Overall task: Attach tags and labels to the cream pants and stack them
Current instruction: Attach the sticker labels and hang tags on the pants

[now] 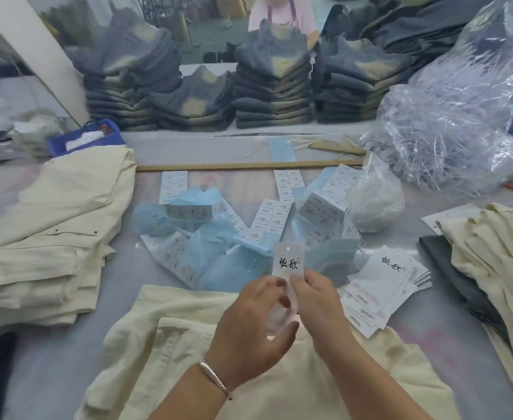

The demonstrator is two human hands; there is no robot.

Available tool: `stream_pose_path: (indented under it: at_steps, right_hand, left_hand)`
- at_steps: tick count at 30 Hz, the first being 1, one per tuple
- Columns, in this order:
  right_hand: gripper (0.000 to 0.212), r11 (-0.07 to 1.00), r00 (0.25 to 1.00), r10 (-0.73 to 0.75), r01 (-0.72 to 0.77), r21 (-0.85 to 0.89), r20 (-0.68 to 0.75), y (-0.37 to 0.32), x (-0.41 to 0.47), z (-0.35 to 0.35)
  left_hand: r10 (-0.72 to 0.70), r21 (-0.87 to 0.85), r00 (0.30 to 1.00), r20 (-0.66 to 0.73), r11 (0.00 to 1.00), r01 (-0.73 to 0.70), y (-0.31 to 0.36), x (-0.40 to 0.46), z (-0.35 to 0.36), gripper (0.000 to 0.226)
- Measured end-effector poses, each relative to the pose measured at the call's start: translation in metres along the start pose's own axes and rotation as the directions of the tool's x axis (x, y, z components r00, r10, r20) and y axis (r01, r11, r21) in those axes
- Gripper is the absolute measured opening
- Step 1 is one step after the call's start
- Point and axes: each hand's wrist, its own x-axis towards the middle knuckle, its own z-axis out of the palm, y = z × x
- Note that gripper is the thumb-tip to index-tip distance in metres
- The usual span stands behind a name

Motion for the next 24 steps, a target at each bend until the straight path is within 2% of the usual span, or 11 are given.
stream_pose_path:
  at_steps: [3, 5, 7, 10, 12, 13, 15, 16, 20, 22, 24]
  right_hand:
    - [0.018, 0.996, 0.996, 0.084, -0.083, 0.036, -0.029, 0.006, 0.009, 0.018]
    - [0.021, 0.986, 0.99, 0.143, -0.141, 0.092, -0.014, 0.009, 0.017, 0.029]
    - [0.025, 0.971, 0.979, 0.201, -0.195, 0.136, -0.031, 0.011, 0.025, 0.039]
    - [0.032, 0.959, 0.977, 0.185, -0.157, 0.236, -0.104, 0.01, 0.034, 0.055]
    - [0.027, 0.925, 0.987, 0.15, -0.122, 0.361, -0.05, 0.008, 0.04, 0.066]
    - [0.037, 0.92, 0.99, 0.139, -0.128, 0.372, -0.004, 0.008, 0.044, 0.071]
    - [0.06, 0.939, 0.985, 0.155, -0.172, 0.297, 0.079, 0.01, 0.056, 0.081]
    - [0.059, 0.949, 0.979, 0.174, -0.195, 0.248, 0.103, 0.011, 0.062, 0.088]
    - [0.023, 0.941, 0.948, 0.27, -0.297, 0.161, 0.171, 0.013, 0.082, 0.124]
    - [0.021, 0.937, 0.931, 0.299, -0.329, 0.119, 0.211, 0.016, 0.089, 0.14]
    - [0.029, 0.941, 0.911, 0.307, -0.333, 0.051, 0.276, 0.016, 0.091, 0.154]
  left_hand:
    - [-0.045, -0.017, 0.999, 0.02, 0.999, 0.046, -0.035, -0.02, -0.023, 0.03]
    - [-0.155, 0.002, 0.982, -0.106, 0.988, 0.156, -0.066, -0.022, -0.04, 0.021]
    - [-0.293, 0.044, 0.922, -0.253, 0.949, 0.313, -0.104, -0.014, -0.057, 0.005]
    - [-0.581, -0.027, 0.745, -0.328, 0.794, 0.608, -0.167, 0.007, -0.085, 0.007]
    - [-0.814, -0.175, 0.551, -0.186, 0.579, 0.796, -0.202, 0.021, -0.095, 0.02]
    - [-0.887, -0.259, 0.455, -0.078, 0.459, 0.85, -0.215, 0.026, -0.097, 0.029]
    - [-0.929, -0.443, 0.358, 0.088, 0.286, 0.85, -0.23, 0.033, -0.095, 0.044]
    - [-0.928, -0.51, 0.356, 0.111, 0.254, 0.822, -0.236, 0.035, -0.094, 0.047]
    - [-0.923, -0.658, 0.365, 0.119, 0.202, 0.726, -0.252, 0.041, -0.088, 0.053]
    - [-0.919, -0.705, 0.38, 0.105, 0.201, 0.68, -0.254, 0.04, -0.086, 0.05]
    - [-0.899, -0.745, 0.435, 0.055, 0.253, 0.618, -0.255, 0.039, -0.087, 0.047]
